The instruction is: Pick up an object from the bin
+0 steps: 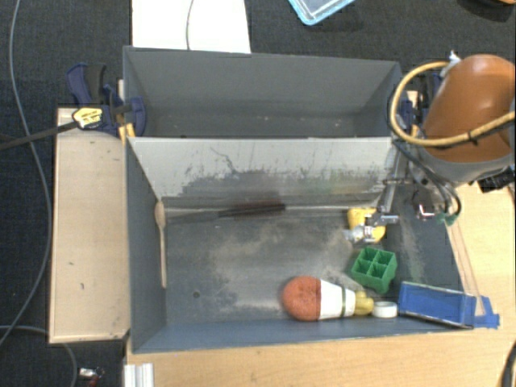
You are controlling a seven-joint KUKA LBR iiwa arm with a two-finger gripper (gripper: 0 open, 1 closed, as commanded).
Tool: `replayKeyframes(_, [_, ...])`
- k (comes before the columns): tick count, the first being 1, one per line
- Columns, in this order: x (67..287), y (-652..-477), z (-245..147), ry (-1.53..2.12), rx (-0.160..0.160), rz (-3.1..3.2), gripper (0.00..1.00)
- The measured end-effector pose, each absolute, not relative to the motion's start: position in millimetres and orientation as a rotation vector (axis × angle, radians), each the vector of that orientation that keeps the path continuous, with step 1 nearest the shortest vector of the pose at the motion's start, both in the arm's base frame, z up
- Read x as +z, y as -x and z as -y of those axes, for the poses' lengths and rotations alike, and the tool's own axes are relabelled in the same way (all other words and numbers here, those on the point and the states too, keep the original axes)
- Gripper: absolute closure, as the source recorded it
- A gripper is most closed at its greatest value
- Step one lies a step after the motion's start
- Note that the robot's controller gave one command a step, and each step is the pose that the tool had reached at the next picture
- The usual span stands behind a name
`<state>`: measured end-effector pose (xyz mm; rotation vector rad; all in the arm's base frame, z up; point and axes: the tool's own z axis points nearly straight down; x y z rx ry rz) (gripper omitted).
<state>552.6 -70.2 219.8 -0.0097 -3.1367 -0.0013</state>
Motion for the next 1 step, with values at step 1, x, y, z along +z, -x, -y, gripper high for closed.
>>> replayKeyframes(1, [224.2, -553.8, 70.0, 0.007, 0.0, 3.144, 0.0])
